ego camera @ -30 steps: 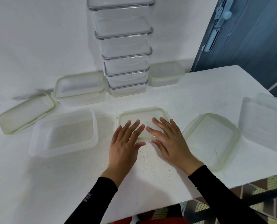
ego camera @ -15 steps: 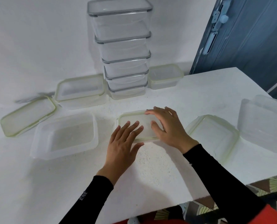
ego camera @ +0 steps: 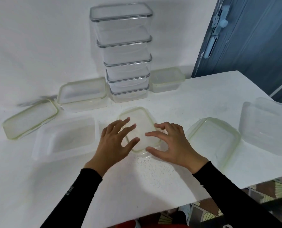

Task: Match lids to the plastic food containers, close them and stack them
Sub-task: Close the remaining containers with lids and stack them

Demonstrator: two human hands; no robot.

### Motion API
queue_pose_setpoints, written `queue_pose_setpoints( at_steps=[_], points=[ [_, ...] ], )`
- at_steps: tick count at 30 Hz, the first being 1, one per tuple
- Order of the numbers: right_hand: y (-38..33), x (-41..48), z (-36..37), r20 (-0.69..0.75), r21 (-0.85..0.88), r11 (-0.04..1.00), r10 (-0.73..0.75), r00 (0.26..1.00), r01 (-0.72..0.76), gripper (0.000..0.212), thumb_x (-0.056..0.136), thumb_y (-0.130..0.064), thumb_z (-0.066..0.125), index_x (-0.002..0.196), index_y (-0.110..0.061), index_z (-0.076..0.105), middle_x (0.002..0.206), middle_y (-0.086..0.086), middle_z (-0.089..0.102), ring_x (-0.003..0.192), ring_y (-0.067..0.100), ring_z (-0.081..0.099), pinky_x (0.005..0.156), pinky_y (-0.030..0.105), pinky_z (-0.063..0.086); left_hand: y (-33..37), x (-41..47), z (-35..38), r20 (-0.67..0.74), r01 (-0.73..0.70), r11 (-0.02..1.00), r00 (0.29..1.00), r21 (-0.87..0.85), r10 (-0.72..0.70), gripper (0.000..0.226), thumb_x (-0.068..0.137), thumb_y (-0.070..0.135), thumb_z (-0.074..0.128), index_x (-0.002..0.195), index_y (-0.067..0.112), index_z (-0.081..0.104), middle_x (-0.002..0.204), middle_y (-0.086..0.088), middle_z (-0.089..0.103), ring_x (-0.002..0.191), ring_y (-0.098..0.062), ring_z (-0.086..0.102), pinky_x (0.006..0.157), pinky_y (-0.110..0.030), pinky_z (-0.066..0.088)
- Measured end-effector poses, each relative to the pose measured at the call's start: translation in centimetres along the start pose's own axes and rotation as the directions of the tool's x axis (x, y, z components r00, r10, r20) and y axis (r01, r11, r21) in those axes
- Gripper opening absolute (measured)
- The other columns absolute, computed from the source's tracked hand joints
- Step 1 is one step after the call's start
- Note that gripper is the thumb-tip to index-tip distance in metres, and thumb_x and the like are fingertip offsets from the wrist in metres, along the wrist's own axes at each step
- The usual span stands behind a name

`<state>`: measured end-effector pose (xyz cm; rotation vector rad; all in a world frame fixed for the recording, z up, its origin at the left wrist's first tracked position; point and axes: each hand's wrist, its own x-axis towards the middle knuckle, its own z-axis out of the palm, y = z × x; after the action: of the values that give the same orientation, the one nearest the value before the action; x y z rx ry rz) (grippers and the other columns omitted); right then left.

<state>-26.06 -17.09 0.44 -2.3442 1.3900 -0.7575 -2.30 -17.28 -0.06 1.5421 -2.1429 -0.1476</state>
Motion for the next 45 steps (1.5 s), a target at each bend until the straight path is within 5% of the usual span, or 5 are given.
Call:
queue_pose_setpoints(
  at_steps=[7,10,33,37,45],
  points=[
    [0.0,-0.7,0.6,0.005,-0.08,0.997,0.003,1.0,-0.003,0.065,0.074,-0.081,0.049,0.128,-0.046,0.058,0.128,-0.003,0.049,0.132,0.021,0.042,0.117,0.065,0.002,1.2,-1.2,0.1,-0.011,-0.024,0.999,1.0,-0.044,0.024,0.059,0.084,0.069,0.046,0.128,0.034,0.061,0.14,0.017,0.053,0.133,-0.008,0.045,0.108,-0.036,0.037],
    [-0.2,-0.5,1.0,-0.027,-0.087,0.996,0.023,0.999,-0.026,0.063,0.075,-0.079,0.05,0.124,-0.042,0.061,0.124,-0.001,0.052,0.128,0.023,0.046,0.117,0.065,0.0,1.1,-2.0,-0.1,0.101,-0.047,0.999,0.994,-0.02,0.049,0.084,0.073,0.082,0.049,0.142,0.034,0.047,0.151,0.018,0.038,0.143,-0.006,0.029,0.114,-0.035,0.026],
    [-1.2,0.3,1.2,0.063,-0.304,0.952,0.054,0.997,-0.032,0.051,0.072,-0.064,0.059,0.116,-0.037,0.058,0.121,0.009,0.054,0.123,0.032,0.051,0.108,0.076,0.002,2.1,-2.4,2.1,-0.092,-0.048,0.993,0.994,0.105,0.057,0.063,0.071,0.048,0.073,0.126,0.019,0.06,0.142,0.004,0.054,0.136,-0.018,0.045,0.096,-0.048,0.046],
    [-1.1,0.6,-0.4,0.139,-0.27,0.963,0.039,0.989,0.0,0.056,0.073,-0.07,0.048,0.121,-0.042,0.057,0.125,0.0,0.049,0.137,0.023,0.032,0.111,0.069,-0.012,1.9,-2.1,1.5,-0.018,-0.058,0.995,0.998,0.086,0.06,0.064,0.074,0.054,0.064,0.129,0.022,0.057,0.142,0.004,0.053,0.136,-0.02,0.045,0.099,-0.048,0.045],
    [1.1,3.5,-1.2,0.177,-0.034,0.998,-0.043,0.983,0.05,0.049,0.085,0.0,0.037,0.124,-0.019,0.06,0.154,0.001,0.039,0.149,0.018,0.021,0.123,0.047,0.001,0.1,-1.4,-2.3,0.282,-0.172,0.985,0.946,0.017,0.16,0.056,0.081,0.048,0.047,0.137,0.044,0.044,0.156,0.018,0.029,0.15,-0.01,0.007,0.121,-0.043,0.006]
  ],
)
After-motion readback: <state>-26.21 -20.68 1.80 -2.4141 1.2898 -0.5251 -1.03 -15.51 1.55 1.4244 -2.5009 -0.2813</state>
